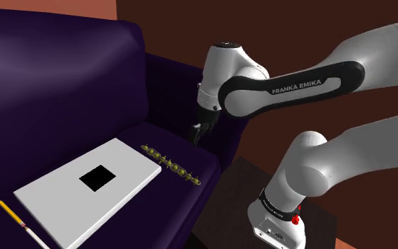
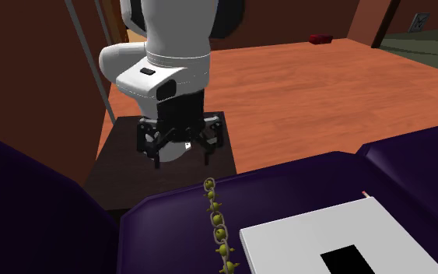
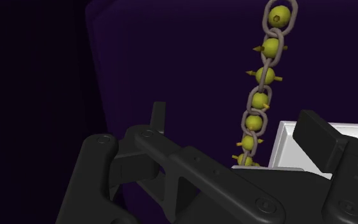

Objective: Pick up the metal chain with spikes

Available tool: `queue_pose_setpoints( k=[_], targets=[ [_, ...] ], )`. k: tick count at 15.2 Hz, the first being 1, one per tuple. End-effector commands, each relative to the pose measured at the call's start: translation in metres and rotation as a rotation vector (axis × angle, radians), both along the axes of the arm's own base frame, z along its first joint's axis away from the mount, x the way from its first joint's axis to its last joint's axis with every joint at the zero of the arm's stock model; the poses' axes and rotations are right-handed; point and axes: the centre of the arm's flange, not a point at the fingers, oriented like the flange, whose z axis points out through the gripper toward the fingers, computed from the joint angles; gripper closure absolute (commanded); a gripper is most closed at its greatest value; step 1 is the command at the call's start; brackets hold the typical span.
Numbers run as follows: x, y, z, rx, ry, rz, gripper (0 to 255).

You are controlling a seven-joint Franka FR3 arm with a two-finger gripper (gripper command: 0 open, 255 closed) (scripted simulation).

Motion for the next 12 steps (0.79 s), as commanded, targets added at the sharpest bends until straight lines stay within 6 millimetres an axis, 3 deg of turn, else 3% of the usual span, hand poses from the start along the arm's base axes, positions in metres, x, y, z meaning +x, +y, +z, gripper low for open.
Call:
queue_pose_setpoints(
  k=[1,8,12],
  targets=[
    [0.008,0.017,-0.018,-0.003,-0.019,0.007,0],
    [0.022,0.066,-0.095,-0.020,-0.070,0.030,0],
    [0.023,0.068,-0.114,-0.021,-0.072,0.031,0]
  ],
)
